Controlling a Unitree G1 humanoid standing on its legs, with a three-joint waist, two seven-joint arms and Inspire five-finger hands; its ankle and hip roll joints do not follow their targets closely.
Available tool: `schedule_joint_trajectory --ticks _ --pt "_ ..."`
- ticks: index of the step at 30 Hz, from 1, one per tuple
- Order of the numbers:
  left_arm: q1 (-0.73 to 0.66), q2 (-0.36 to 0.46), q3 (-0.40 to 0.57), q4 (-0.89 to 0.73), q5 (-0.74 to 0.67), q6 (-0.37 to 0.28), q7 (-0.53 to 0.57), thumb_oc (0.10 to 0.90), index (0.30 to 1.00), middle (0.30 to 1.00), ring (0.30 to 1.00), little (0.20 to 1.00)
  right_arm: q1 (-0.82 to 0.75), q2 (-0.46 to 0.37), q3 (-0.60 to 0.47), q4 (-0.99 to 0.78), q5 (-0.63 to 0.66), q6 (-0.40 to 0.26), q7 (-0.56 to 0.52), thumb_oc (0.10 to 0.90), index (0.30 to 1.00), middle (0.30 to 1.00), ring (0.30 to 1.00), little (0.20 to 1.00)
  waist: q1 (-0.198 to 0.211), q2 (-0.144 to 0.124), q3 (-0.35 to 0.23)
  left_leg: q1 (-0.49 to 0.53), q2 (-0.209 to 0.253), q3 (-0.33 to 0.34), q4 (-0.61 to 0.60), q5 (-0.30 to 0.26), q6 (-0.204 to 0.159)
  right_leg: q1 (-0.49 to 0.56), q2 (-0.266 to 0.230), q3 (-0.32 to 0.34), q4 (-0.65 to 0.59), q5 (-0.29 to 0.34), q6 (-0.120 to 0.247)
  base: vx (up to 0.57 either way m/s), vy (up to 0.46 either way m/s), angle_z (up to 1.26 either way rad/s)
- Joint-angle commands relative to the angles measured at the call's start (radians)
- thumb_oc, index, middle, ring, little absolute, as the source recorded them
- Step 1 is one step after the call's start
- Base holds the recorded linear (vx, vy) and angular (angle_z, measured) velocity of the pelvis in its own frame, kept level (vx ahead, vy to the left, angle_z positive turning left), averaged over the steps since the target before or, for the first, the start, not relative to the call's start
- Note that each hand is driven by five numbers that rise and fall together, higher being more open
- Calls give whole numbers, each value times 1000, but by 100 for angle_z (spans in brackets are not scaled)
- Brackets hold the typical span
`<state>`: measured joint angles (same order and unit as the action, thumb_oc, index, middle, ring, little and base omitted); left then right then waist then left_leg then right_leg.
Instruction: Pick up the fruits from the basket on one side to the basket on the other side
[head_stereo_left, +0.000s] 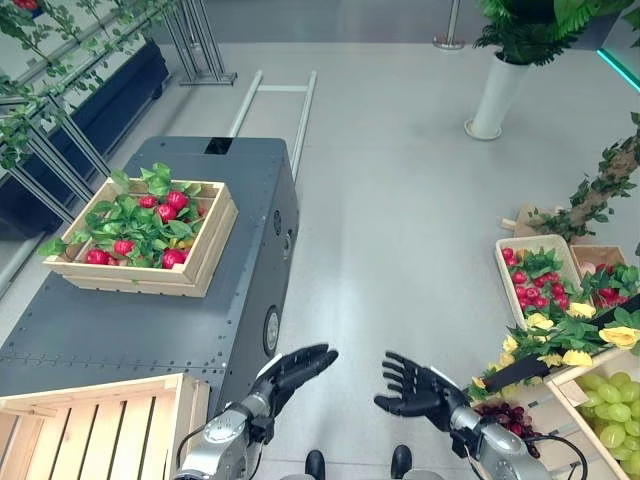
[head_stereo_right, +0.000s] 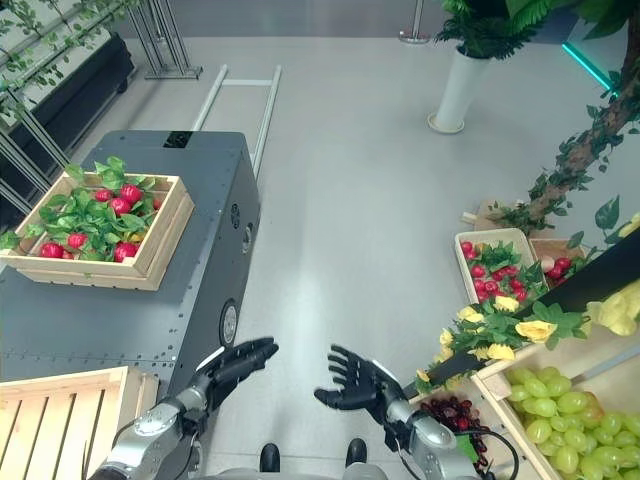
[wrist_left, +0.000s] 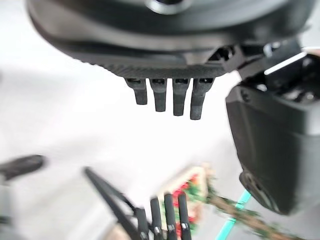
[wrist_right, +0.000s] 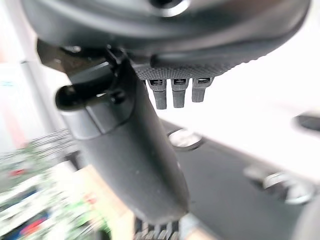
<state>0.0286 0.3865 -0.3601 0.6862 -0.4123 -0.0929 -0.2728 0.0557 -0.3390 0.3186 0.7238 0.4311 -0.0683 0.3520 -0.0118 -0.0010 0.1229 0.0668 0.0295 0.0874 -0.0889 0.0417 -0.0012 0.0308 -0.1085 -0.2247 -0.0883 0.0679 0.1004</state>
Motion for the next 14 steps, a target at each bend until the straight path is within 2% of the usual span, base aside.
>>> schedule_joint_trajectory --ticks 1,3,4,6,7,10,14 --pt "-85 -34 6 76 95 -59 -2 800 900 900 900 900 -37 16 -9 44 -115 -43 -68 800 900 900 900 900 12 -13 -68 -13 18 22 2 -28 -25 0 -63 31 8 26 54 -73 33 -5" --pt "-93 -43 -1 148 146 -68 44 800 900 900 900 900 -56 27 4 118 -188 -24 -91 800 900 900 900 900 14 -12 -70 -12 21 27 3 -31 -24 0 -62 33 5 25 53 -75 2 -3" --pt "-99 -54 7 200 160 -50 49 800 900 900 900 900 -68 32 15 164 -225 13 -103 800 900 900 900 900 16 -12 -68 -11 24 27 5 -31 -24 1 -61 35 5 23 52 -54 -10 -3" --pt "-106 -66 11 255 208 -45 69 800 900 900 900 900 -75 35 17 219 -241 34 -115 800 900 900 900 900 18 -12 -67 -12 28 29 10 -33 -26 3 -58 36 5 19 49 -65 -26 -2" --pt "-112 -72 5 304 257 -50 98 800 900 900 900 900 -85 39 10 279 -196 59 -119 800 900 900 900 900 20 -12 -65 -15 33 28 19 -33 -29 3 -56 38 9 16 45 -72 -40 0" --pt "-117 -96 19 384 244 -59 153 800 900 900 900 900 -101 54 -30 357 -107 73 -149 800 900 900 900 900 23 -12 -62 0 42 22 13 -32 -33 19 -51 38 3 10 39 -24 -37 -1" --pt "-90 -132 63 399 212 -60 195 800 900 900 900 900 -89 84 -77 367 -46 89 -195 800 900 900 900 900 22 -12 -69 11 48 18 8 -35 -36 28 -43 45 1 2 32 0 0 0"
